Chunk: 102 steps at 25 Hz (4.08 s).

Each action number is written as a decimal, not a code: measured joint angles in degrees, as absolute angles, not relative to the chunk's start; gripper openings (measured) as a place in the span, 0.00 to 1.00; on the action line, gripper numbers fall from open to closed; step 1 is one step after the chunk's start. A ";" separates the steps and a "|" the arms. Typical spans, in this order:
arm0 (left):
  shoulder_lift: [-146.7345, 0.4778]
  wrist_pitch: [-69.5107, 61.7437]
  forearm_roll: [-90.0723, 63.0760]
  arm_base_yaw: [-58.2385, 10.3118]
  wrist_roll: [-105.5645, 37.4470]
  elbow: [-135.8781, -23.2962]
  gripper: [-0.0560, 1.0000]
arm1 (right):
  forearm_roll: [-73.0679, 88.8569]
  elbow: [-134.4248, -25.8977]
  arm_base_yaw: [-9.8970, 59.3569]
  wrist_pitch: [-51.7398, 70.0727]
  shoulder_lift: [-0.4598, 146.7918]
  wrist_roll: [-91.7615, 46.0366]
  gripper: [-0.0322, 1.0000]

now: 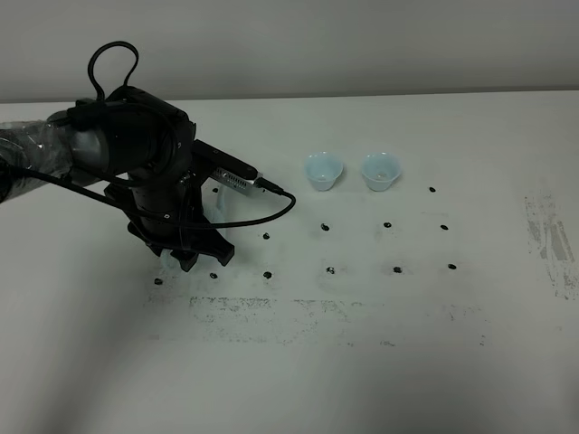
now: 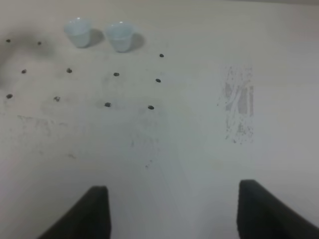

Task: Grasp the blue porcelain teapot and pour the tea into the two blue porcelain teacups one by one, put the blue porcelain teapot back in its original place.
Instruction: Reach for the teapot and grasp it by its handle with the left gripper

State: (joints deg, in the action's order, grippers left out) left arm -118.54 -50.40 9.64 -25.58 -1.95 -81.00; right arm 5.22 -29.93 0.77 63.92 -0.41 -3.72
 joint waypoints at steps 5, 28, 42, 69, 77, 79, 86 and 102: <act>-118.54 -49.82 9.70 -25.58 -2.13 -81.00 0.45 | 5.22 -29.93 0.77 63.92 -0.41 -3.72 0.58; -118.54 -49.77 9.70 -25.58 -3.64 -81.00 0.45 | 5.26 -29.93 0.77 63.92 -0.41 -3.72 0.58; -118.54 -49.03 9.60 -25.41 -3.64 -81.00 0.45 | 5.26 -29.93 0.77 63.92 -0.41 -3.72 0.58; -118.54 -49.70 9.78 -25.41 -3.64 -81.00 0.45 | 5.26 -29.93 0.77 63.92 -0.41 -3.72 0.58; -118.54 -49.58 9.78 -25.41 -3.64 -81.00 0.45 | 5.26 -29.93 0.77 63.92 -0.41 -3.72 0.58; -118.54 -49.58 9.78 -25.41 -3.64 -81.00 0.45 | 5.26 -29.93 0.77 63.92 -0.41 -3.72 0.58; -118.54 -49.58 9.78 -25.41 -3.64 -81.00 0.44 | 5.26 -29.93 0.77 63.92 -0.41 -3.72 0.58; -118.54 -49.96 9.75 -25.41 -3.80 -81.00 0.15 | 5.26 -29.93 0.77 63.92 -0.41 -3.72 0.58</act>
